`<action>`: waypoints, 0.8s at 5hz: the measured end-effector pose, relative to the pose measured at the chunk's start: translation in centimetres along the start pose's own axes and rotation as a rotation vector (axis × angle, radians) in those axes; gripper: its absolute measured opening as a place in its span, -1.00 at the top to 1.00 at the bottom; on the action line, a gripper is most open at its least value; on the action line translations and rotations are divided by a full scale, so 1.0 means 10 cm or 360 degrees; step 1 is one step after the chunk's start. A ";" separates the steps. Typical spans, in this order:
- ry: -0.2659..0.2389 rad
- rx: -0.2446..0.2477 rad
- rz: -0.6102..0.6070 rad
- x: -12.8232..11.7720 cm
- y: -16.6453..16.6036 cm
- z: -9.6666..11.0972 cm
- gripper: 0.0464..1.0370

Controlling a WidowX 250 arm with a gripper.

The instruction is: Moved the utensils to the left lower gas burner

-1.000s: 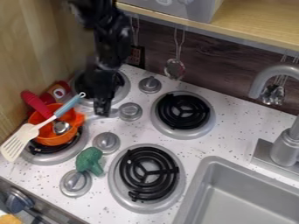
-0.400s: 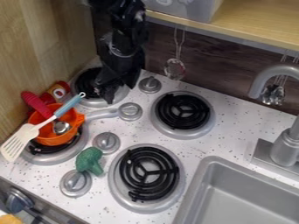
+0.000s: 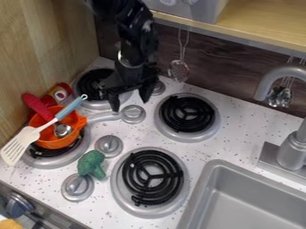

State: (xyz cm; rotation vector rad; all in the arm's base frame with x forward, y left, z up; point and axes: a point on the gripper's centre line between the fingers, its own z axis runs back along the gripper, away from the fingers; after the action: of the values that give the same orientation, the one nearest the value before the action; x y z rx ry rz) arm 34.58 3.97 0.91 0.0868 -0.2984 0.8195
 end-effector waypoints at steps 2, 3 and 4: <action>0.0050 -0.0193 -0.0288 -0.34 -0.22 0.17 -0.92; 0.0088 -0.0271 -0.0410 -0.64 -0.32 0.19 -0.92; 0.0085 -0.0275 -0.0417 -0.63 -0.32 0.18 -0.92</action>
State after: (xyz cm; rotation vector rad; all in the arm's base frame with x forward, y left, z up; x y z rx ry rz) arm 32.41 -3.04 0.91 -0.0567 -0.2992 0.5329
